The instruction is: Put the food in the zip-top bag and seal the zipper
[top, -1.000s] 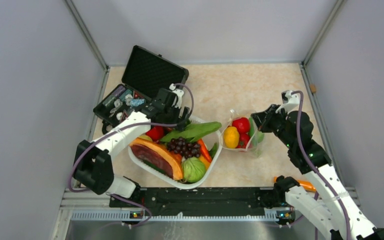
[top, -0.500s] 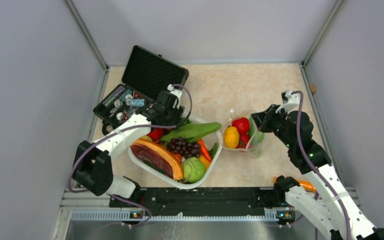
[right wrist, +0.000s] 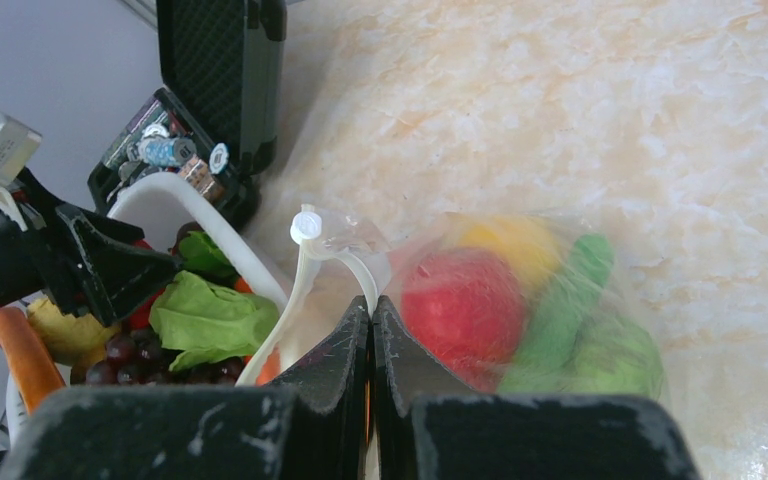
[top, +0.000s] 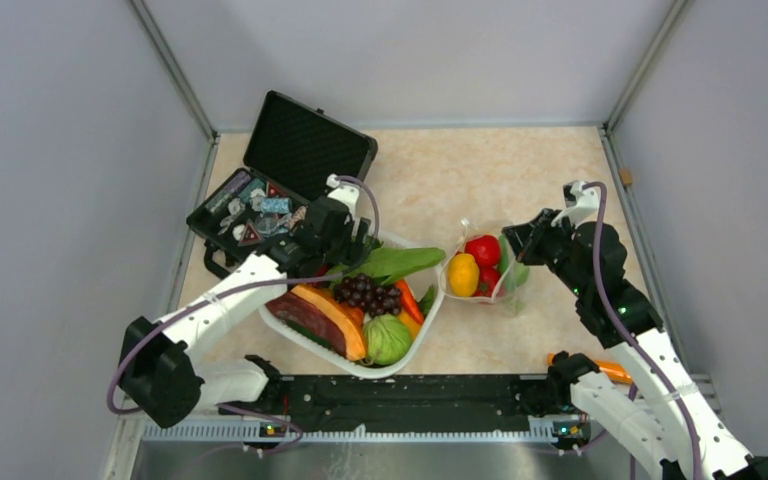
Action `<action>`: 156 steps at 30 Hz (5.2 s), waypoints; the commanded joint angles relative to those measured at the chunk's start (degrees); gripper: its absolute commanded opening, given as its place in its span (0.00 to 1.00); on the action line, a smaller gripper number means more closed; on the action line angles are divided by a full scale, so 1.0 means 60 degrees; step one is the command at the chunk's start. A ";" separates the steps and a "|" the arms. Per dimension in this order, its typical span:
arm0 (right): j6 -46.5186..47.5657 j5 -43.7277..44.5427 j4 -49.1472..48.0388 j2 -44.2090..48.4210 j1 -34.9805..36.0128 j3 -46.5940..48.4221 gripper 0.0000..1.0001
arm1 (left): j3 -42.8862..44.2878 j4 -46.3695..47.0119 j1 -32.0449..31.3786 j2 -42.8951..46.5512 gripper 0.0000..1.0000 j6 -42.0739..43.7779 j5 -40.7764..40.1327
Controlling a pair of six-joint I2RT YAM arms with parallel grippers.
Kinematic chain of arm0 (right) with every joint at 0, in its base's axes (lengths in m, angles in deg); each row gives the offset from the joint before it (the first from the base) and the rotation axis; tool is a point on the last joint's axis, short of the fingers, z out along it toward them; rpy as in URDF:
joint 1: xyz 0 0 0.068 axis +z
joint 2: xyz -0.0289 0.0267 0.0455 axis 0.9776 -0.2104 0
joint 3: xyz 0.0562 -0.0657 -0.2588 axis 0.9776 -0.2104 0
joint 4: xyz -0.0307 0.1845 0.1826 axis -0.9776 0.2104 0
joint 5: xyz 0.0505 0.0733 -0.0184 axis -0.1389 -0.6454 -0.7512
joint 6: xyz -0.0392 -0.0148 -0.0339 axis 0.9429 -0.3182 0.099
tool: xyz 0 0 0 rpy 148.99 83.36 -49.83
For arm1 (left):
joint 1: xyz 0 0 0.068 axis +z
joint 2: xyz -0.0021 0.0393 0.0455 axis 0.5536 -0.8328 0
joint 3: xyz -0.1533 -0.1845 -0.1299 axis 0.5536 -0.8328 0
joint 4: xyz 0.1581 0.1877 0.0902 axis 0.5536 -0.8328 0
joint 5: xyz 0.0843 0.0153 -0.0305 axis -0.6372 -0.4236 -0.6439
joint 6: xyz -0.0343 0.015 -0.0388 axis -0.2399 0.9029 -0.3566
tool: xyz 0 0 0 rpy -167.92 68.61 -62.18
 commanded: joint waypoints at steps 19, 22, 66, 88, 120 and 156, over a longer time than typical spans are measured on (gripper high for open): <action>0.0141 0.0100 -0.0395 0.0222 0.0032 0.0113 0.00 | 0.0359 -0.1450 -0.0004 -0.3285 0.84 -0.0452 -0.0768; 0.0167 0.0100 -0.0379 0.0215 0.0030 0.0139 0.00 | 0.0137 -0.1164 -0.0008 -0.3079 0.69 -0.0484 -0.0015; 0.0007 -0.0099 -0.0662 0.0088 0.0031 0.0081 0.00 | -0.1510 -0.0755 0.0104 0.1707 0.82 -0.2861 -0.2725; -0.0031 0.0005 -0.0511 0.0178 0.0029 0.0114 0.00 | -0.3240 0.3627 0.0942 0.2697 0.33 -0.2336 -0.1422; -0.0252 -0.0598 -0.0915 -0.0001 0.0037 0.0143 0.00 | -0.0661 0.3923 0.0913 0.3617 0.22 -0.1613 0.5697; -0.1414 -0.1779 -0.2027 0.0239 0.0033 0.0191 0.00 | 0.2933 0.4707 -0.3647 -0.2671 0.41 -0.0871 0.3882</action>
